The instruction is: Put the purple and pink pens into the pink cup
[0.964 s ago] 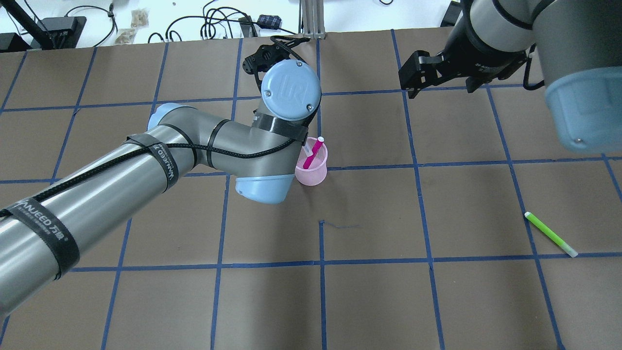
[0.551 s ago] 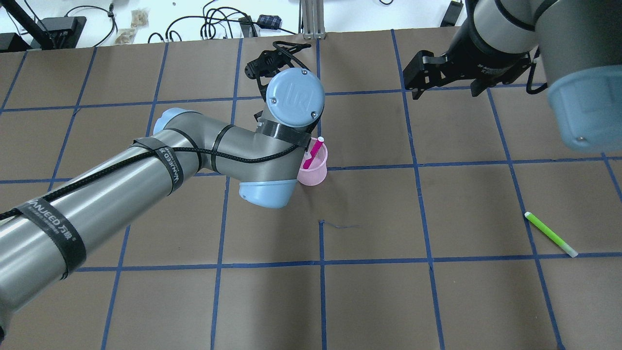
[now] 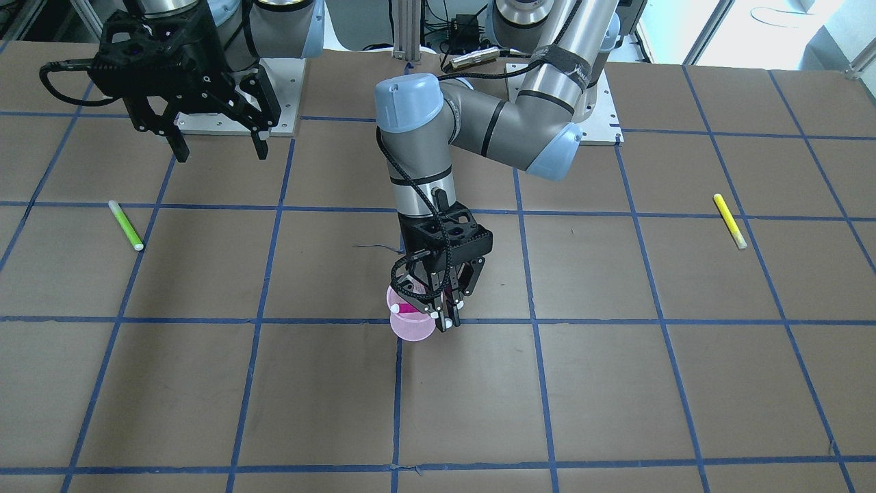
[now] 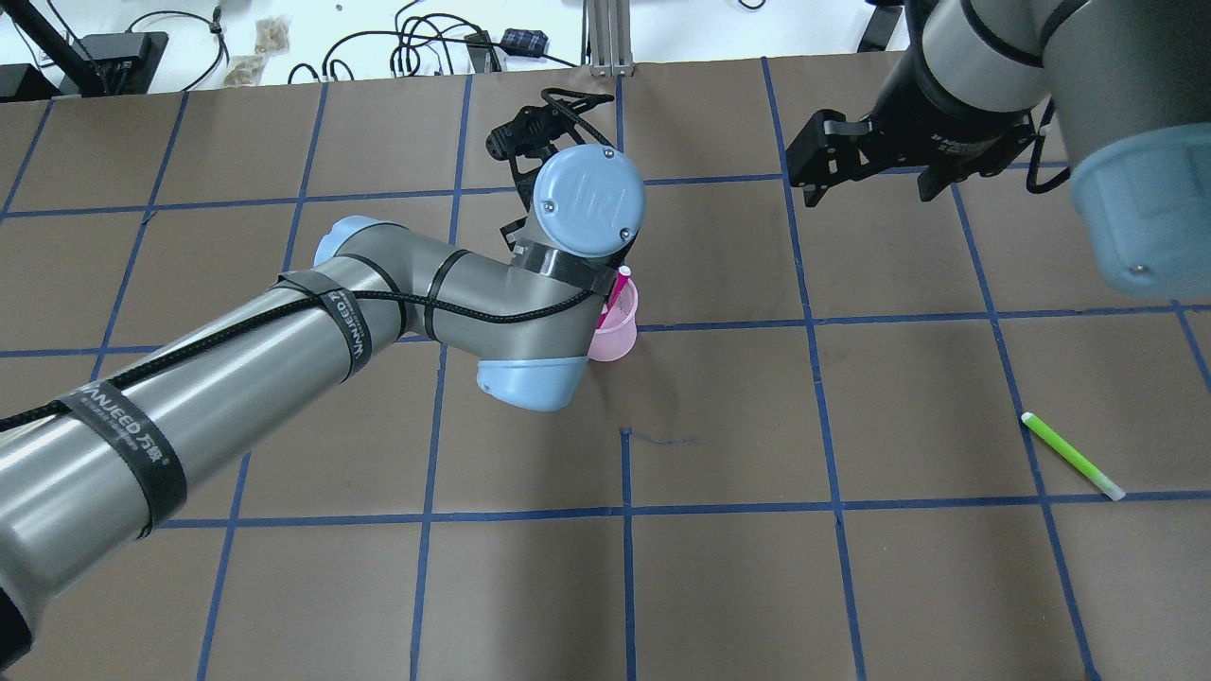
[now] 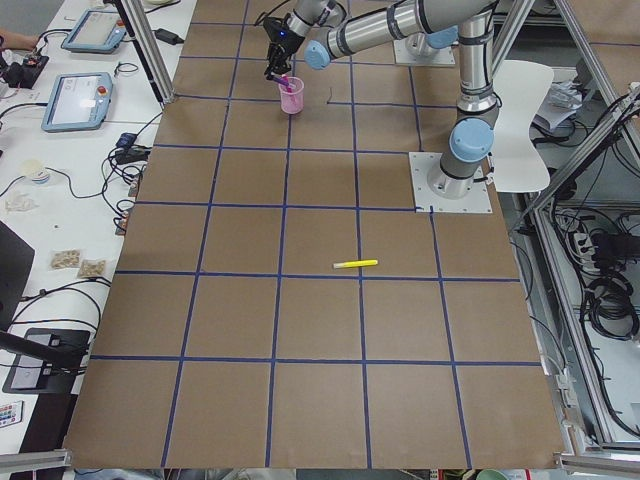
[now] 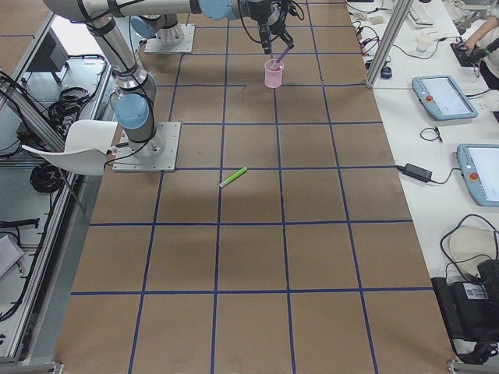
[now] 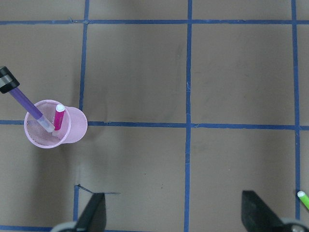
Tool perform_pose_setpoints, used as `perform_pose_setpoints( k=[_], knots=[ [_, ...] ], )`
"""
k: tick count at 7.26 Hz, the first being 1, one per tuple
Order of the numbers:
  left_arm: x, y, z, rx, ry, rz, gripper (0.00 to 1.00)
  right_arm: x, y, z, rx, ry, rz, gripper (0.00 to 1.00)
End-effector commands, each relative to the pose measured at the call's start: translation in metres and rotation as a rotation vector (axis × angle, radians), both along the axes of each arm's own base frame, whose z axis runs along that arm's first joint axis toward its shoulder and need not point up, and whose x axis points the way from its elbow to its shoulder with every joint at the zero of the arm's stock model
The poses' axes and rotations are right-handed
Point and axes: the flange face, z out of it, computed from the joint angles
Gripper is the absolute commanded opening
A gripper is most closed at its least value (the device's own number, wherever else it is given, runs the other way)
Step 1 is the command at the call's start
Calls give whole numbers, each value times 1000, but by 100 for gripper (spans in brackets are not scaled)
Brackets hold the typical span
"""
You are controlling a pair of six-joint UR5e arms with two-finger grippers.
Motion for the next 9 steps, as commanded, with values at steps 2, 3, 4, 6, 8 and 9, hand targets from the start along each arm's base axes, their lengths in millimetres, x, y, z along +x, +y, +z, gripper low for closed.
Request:
perform_pose_setpoints(
  k=[2, 3, 4, 6, 8, 9],
  knots=[
    [-5, 1, -11, 13, -10, -6, 22, 0, 1, -1, 6, 1, -1, 100],
    [-5, 1, -12, 13, -9, -5, 44, 0, 1, -1, 6, 1, -1, 100],
    [-6, 1, -12, 14, -9, -9, 64, 0, 1, -2, 9, 1, -1, 100],
    [-12, 5, -10, 8, -9, -21, 89, -1, 1, -1, 7, 1, -2, 100],
    [-9, 3, 15, -12, 2, -43, 100, -1, 1, -1, 6, 1, -2, 100],
    [4, -2, 14, 57, -46, -76, 100, -1, 1, -1, 6, 1, -2, 100]
  ],
)
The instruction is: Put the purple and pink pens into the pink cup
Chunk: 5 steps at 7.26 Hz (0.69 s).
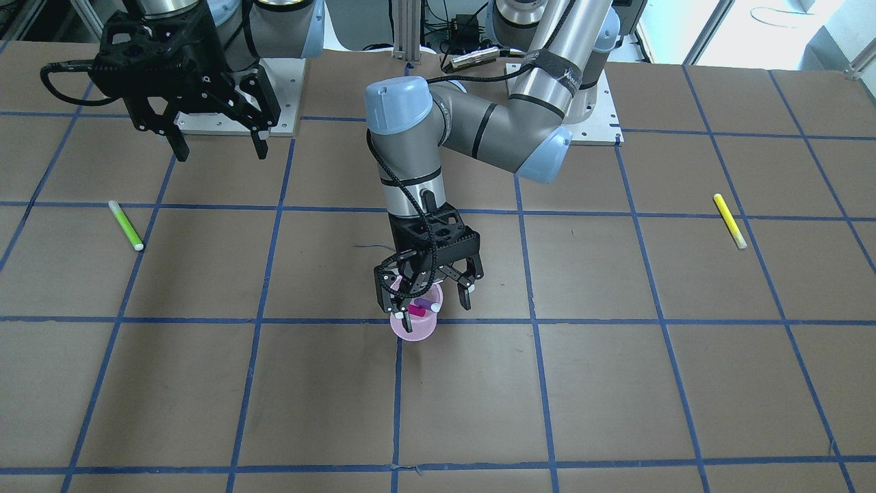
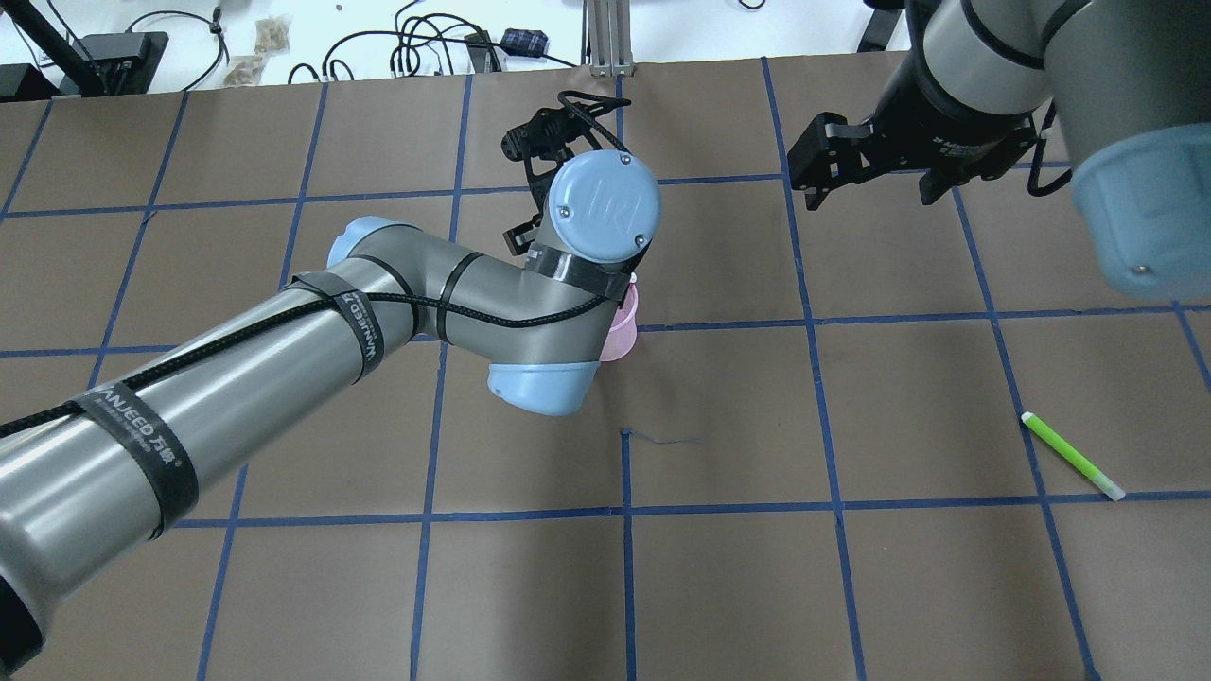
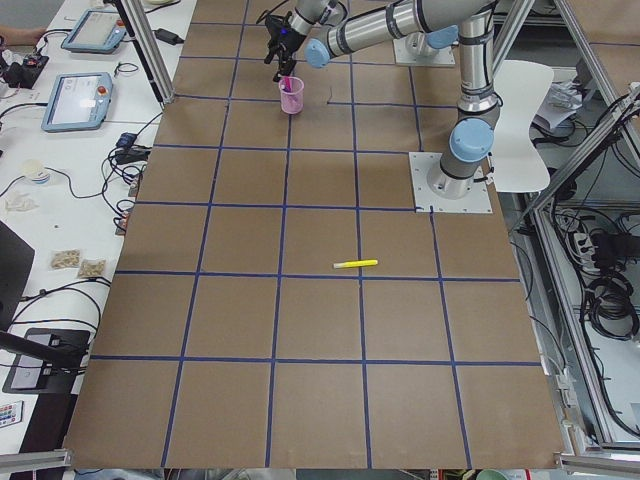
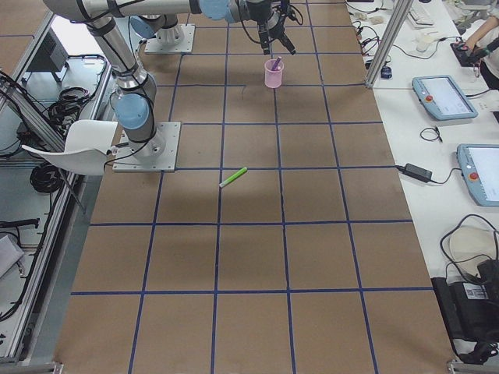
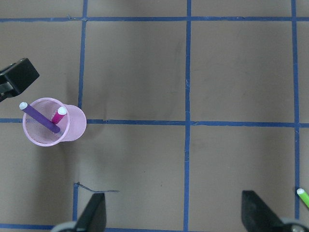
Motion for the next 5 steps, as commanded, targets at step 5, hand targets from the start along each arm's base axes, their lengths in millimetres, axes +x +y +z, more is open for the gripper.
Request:
perform_pose_setpoints(
  k=[5],
  knots=[
    [121, -39, 69, 395, 112, -165, 100, 0, 0, 0, 1, 0, 0, 100]
  ],
)
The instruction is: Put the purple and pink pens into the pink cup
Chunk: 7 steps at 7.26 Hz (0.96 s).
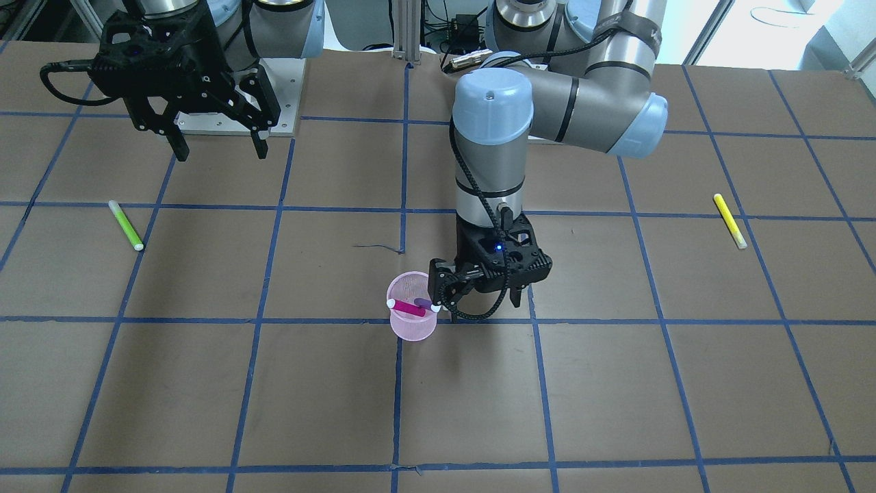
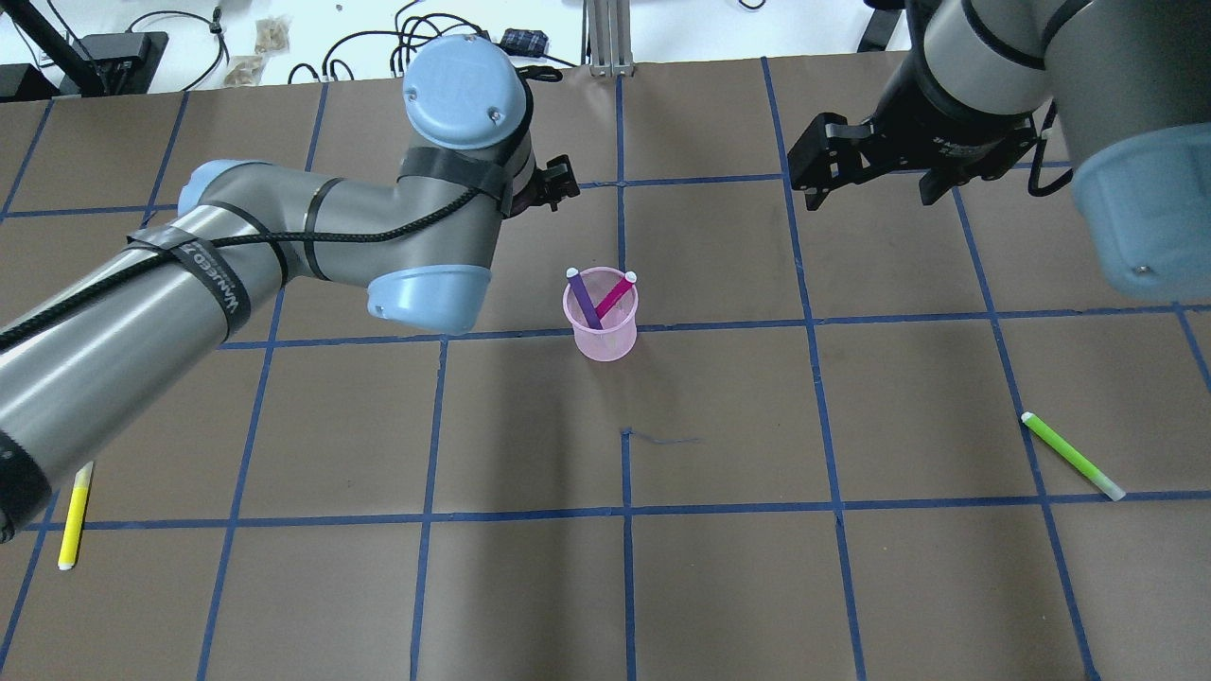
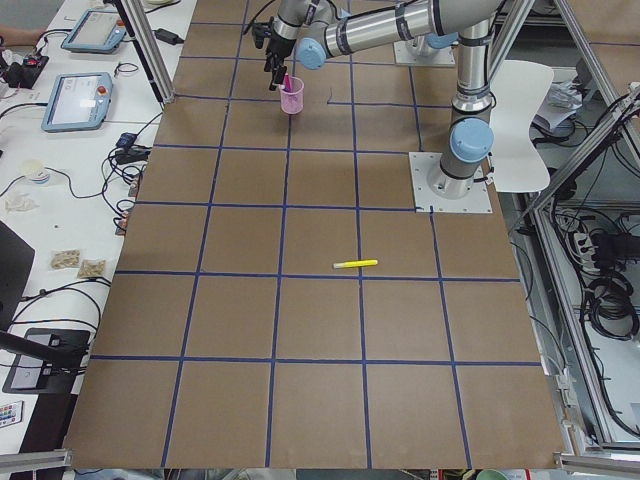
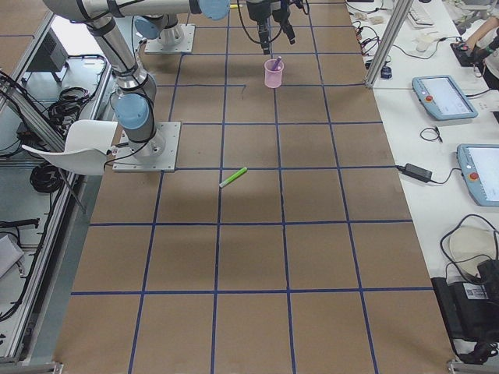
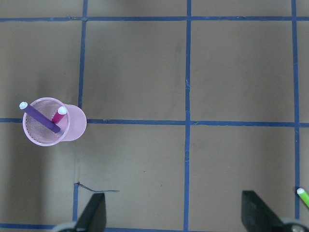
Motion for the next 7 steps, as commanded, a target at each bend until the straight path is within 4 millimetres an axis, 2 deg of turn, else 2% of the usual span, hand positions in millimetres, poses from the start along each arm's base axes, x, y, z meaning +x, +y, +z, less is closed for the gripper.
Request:
perform_pose_setpoints(
  k=[1, 2, 3, 4, 6, 7],
  knots=[
    [68, -7, 61, 220, 58, -4, 100, 0, 0, 0, 0, 0, 0, 100],
    [100, -2, 90, 261, 53, -84, 100, 0, 0, 0, 0, 0, 0, 100],
    [114, 10, 94, 320, 36, -121, 100, 0, 0, 0, 0, 0, 0, 100],
    [119, 14, 98, 328, 33, -114, 100, 0, 0, 0, 0, 0, 0, 100],
    [143, 22, 105, 336, 51, -72, 100, 0, -1, 0, -1, 0, 0, 100],
    [140, 33, 108, 334, 37, -94, 100, 0, -1, 0, -2, 0, 0, 100]
  ],
)
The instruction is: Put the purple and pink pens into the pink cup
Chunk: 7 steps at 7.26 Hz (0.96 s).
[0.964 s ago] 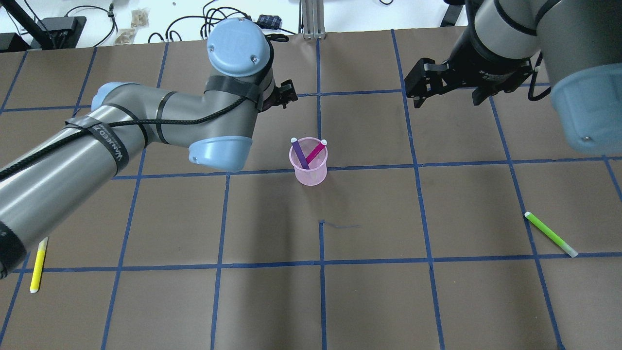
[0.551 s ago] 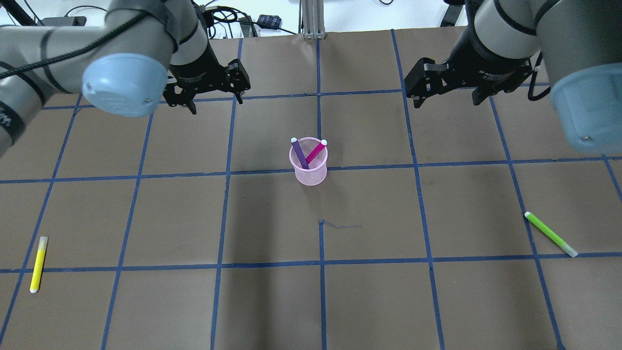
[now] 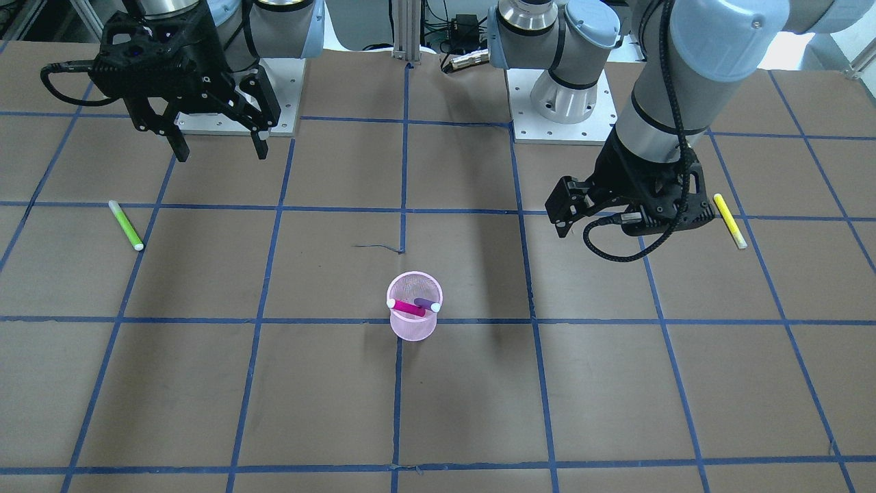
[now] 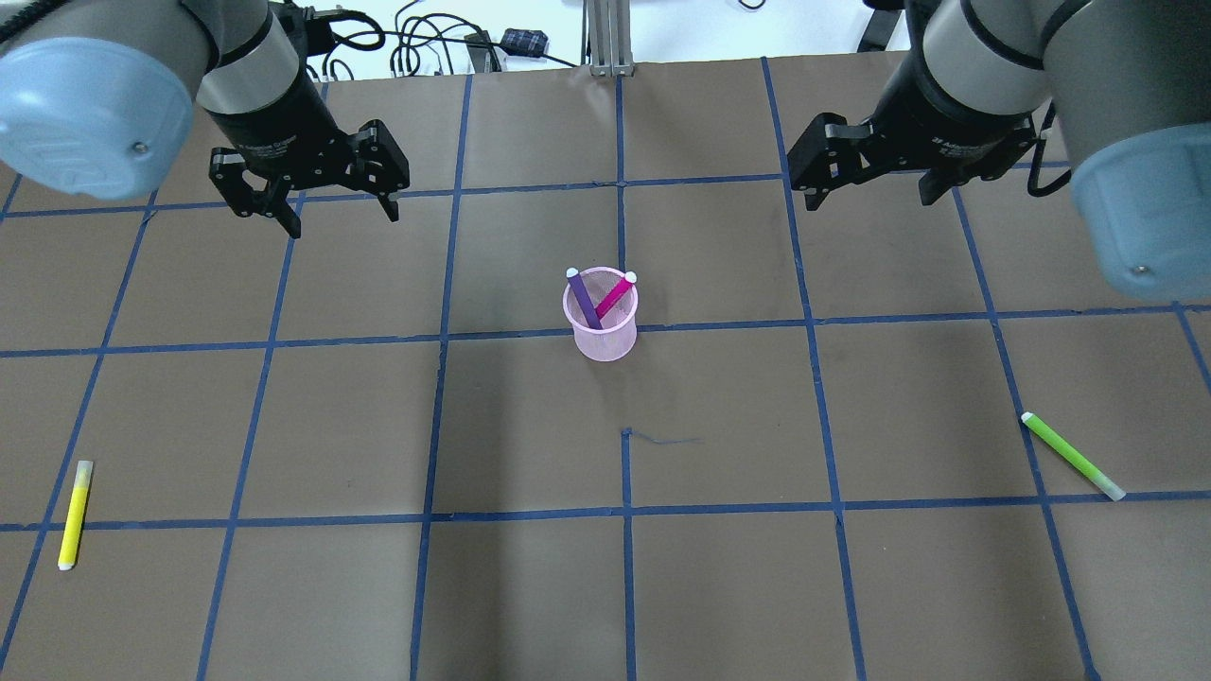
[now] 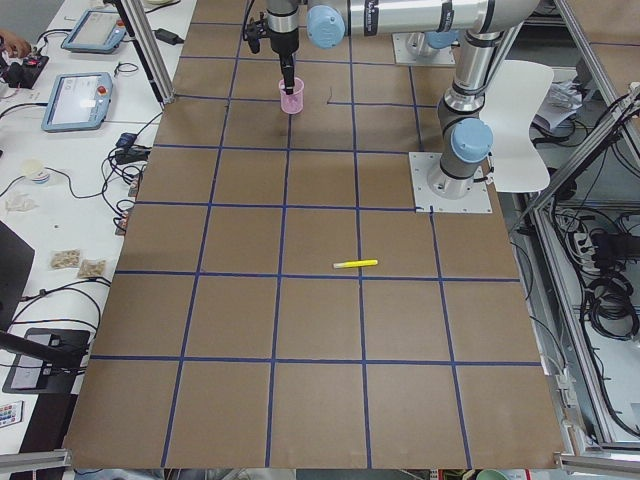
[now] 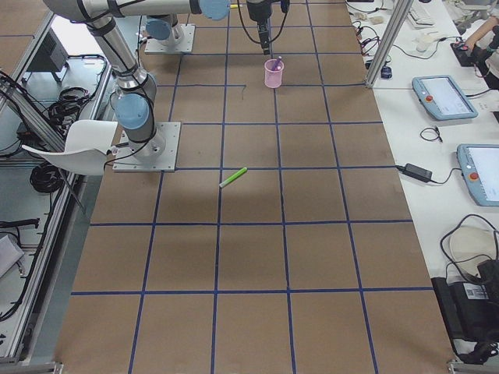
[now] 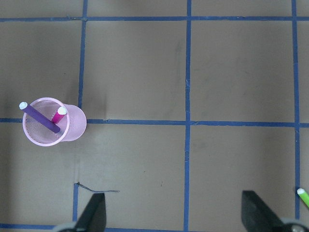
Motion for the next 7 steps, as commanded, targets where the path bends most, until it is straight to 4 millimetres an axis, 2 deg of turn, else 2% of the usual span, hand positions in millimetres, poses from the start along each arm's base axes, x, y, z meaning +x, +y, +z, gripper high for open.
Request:
perform_pose_setpoints(
  k=[1, 3, 5, 7],
  knots=[
    [6, 16, -2, 11, -1, -96, 100, 0, -1, 0, 0, 0, 0, 100],
    [16, 22, 4, 6, 0, -297, 100, 0, -1, -1, 0, 0, 0, 100],
    [16, 28, 6, -5, -1, -299, 100, 0, -1, -2, 2, 0, 0, 100],
    [24, 31, 7, -8, -2, -269, 100, 0, -1, -2, 0, 0, 0, 100]
  ],
)
